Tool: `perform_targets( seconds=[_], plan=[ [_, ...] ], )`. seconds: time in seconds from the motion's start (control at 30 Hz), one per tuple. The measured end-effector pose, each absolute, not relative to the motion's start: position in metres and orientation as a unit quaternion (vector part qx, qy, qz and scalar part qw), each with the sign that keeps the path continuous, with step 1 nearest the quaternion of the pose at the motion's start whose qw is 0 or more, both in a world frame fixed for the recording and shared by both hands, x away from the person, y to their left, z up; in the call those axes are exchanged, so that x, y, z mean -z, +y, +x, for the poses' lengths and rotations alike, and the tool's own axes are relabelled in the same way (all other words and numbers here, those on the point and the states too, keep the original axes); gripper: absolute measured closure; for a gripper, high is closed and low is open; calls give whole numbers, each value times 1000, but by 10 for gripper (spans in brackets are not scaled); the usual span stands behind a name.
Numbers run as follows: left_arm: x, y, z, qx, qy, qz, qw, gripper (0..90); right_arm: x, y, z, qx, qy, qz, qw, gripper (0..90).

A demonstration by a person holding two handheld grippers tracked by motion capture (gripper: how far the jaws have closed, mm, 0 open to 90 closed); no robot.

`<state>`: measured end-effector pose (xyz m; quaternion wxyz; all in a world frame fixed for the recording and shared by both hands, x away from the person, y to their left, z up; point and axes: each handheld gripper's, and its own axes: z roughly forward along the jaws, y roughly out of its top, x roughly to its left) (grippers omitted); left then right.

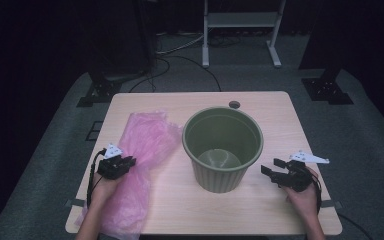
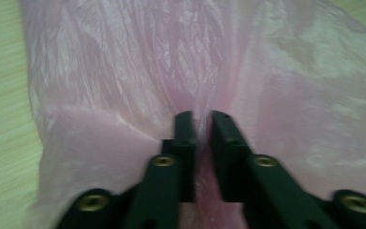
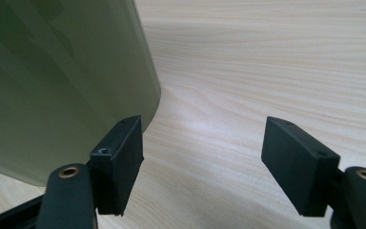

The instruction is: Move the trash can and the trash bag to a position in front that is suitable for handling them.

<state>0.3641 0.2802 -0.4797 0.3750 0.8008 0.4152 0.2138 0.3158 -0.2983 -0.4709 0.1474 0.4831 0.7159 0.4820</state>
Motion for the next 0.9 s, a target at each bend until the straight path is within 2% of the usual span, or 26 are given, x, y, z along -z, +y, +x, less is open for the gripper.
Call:
perform_targets(
  seconds=[0.03, 0.07, 0.17, 0.27, 0.6, 0.9],
  plan=[
    [479, 279, 364, -214, 409, 805, 372, 888, 471, -298, 316, -482, 716, 483, 147, 297],
    [478, 279, 366, -205, 407, 809, 371, 894, 471, -297, 316, -482, 716, 483, 146, 297],
    [471, 280, 370, -180, 393, 832, 348, 898, 470, -298, 316, -481, 718, 481, 147, 297],
    [455, 285, 367, -157, 378, 835, 368, 899, 470, -301, 315, -485, 713, 483, 149, 297],
    [365, 300, 347, -162, 309, 842, 412, 900, 468, -304, 315, -490, 709, 484, 149, 297],
    [285, 293, 326, -182, 233, 850, 436, 900, 469, -303, 317, -489, 711, 484, 147, 297]
  ],
)
